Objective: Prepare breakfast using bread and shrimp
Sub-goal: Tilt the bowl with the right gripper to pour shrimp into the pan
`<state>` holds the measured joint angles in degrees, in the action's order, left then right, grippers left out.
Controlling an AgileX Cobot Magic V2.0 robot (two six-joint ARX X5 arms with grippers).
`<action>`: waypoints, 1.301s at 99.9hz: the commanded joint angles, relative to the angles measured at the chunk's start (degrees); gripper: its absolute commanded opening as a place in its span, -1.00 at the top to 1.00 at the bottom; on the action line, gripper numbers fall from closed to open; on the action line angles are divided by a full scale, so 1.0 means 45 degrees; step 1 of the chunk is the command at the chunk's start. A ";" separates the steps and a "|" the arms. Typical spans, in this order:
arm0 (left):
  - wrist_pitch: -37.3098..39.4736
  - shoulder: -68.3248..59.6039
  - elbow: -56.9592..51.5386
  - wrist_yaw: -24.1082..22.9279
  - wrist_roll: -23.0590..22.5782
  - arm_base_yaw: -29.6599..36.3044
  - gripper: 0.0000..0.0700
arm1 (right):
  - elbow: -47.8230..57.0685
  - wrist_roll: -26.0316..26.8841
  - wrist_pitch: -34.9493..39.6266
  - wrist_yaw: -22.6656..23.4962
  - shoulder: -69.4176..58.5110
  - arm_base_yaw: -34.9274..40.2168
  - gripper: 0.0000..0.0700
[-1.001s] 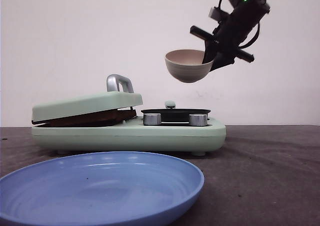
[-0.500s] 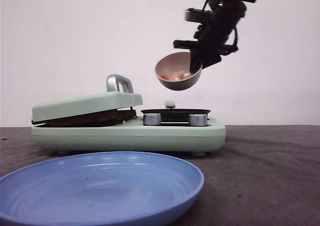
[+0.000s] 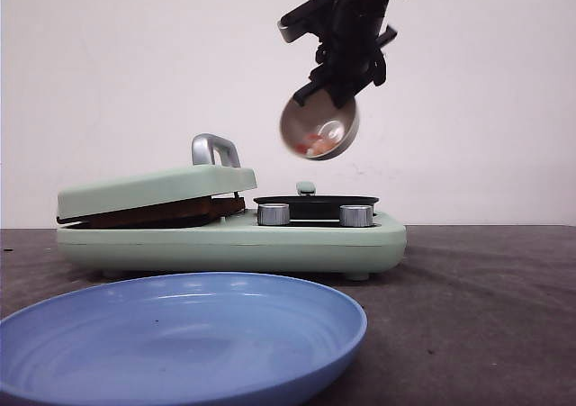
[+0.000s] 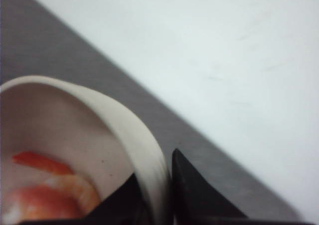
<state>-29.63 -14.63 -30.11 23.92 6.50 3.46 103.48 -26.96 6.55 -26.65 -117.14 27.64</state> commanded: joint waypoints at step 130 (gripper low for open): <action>0.0491 0.0321 -0.0034 0.0015 -0.0631 0.0039 0.42 | 0.0311 -0.6795 -0.1409 -0.6426 -0.0627 0.1919 1.00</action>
<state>-28.38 -13.67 -30.09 23.90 4.80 3.53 103.48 -57.47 0.58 -54.28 -117.49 35.48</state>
